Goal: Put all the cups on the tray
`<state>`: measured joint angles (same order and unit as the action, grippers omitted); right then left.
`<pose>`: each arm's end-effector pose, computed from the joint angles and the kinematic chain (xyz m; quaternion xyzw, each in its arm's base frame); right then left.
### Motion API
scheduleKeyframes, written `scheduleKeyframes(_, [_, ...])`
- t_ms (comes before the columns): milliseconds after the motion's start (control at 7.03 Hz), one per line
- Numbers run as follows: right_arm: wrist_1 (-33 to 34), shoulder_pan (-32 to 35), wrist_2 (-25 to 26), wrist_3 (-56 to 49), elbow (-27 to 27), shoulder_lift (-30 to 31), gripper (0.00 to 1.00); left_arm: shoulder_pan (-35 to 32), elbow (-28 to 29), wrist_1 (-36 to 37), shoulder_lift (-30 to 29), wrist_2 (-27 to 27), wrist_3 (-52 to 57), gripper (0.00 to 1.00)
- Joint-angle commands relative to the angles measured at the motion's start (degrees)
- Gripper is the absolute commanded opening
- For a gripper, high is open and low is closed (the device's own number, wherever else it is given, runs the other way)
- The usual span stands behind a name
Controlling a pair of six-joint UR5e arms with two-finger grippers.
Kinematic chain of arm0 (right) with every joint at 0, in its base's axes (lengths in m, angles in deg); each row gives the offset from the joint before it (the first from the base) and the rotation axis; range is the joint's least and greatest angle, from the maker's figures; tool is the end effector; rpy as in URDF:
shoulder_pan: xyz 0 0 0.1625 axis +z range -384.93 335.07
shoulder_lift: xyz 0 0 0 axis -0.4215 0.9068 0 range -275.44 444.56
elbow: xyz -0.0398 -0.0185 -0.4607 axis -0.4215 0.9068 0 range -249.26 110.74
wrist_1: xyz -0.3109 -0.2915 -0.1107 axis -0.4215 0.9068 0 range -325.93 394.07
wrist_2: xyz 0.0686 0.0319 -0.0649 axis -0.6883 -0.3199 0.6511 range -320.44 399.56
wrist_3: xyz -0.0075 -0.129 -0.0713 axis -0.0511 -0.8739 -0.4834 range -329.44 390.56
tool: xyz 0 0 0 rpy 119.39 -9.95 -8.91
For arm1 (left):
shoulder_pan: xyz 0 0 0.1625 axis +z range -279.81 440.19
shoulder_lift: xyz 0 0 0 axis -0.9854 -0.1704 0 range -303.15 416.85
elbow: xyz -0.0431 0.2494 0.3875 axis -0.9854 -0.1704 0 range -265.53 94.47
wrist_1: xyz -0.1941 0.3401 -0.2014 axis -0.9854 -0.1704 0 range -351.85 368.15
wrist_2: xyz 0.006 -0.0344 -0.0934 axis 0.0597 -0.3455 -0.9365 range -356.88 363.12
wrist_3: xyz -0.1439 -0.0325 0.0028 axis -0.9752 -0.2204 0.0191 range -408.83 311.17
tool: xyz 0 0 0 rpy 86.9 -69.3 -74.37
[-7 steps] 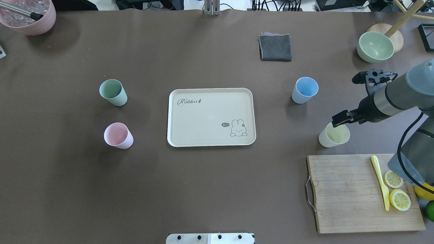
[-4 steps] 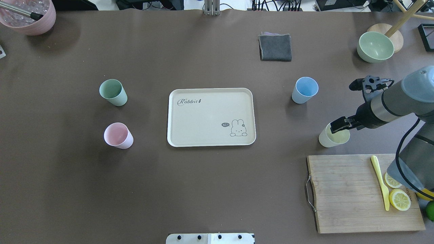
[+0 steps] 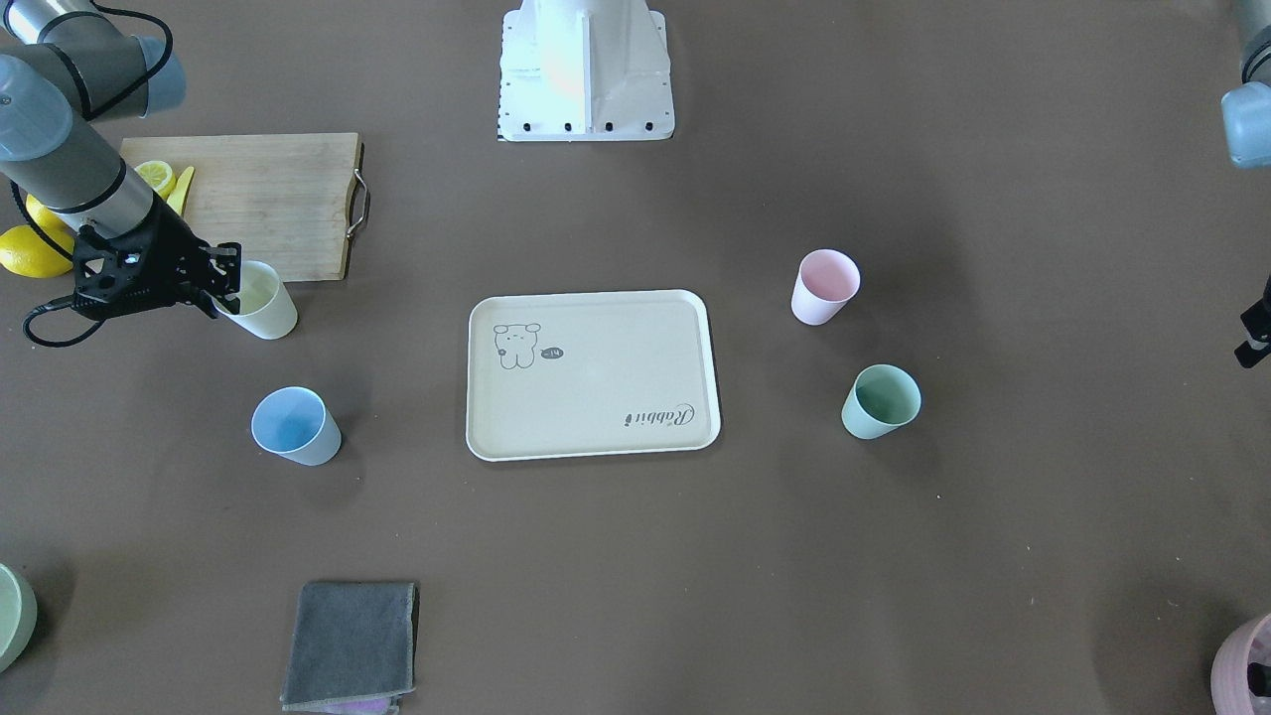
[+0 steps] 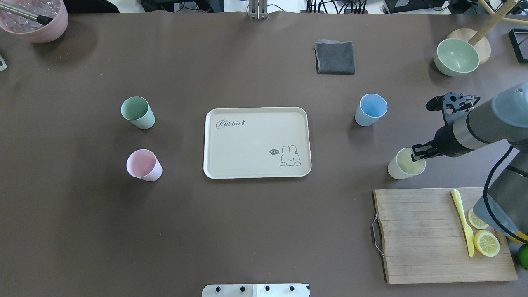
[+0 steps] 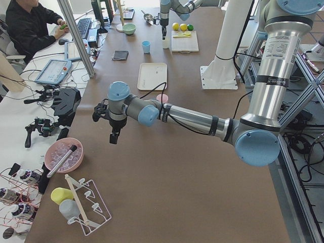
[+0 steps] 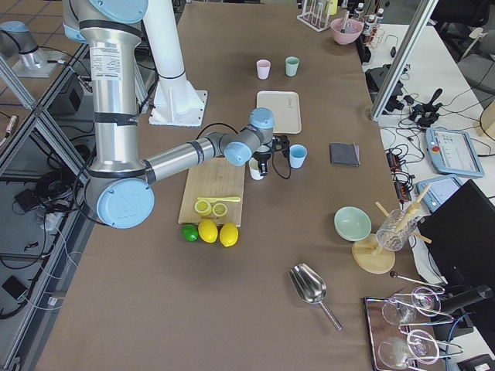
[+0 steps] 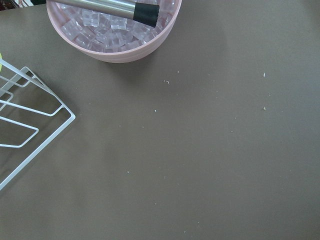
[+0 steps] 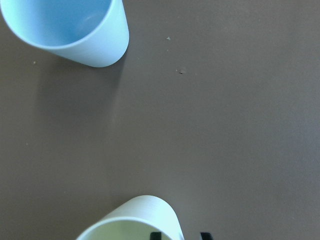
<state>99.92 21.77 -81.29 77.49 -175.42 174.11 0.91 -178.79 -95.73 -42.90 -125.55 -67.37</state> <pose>-0.3449 -0.4500 0.5362 0.0603 -0.4139 -0.0640 0.9061 0.0765 -0.6250 0.5818 0.1310 0.3670 0.0142 0.9208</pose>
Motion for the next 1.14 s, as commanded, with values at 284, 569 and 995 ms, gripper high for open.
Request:
scheduleKeyframes(284, [-0.2, 2.9, -2.5, -0.1, -1.7, -1.1, 0.0, 0.0, 0.1, 0.0, 0.1, 0.0, 0.0, 0.97])
scheduleKeyframes(569, [3.6, 3.3, -4.3, 2.0, -1.9, -10.2, 0.0, 0.0, 0.1, 0.0, 0.1, -0.1, 0.0, 0.97])
scheduleKeyframes(995, [18.8, -4.3, 2.3, 11.7, 0.8, -28.8, 0.0, 0.0, 0.3, -0.4, 0.1, -0.1, 0.0, 0.97])
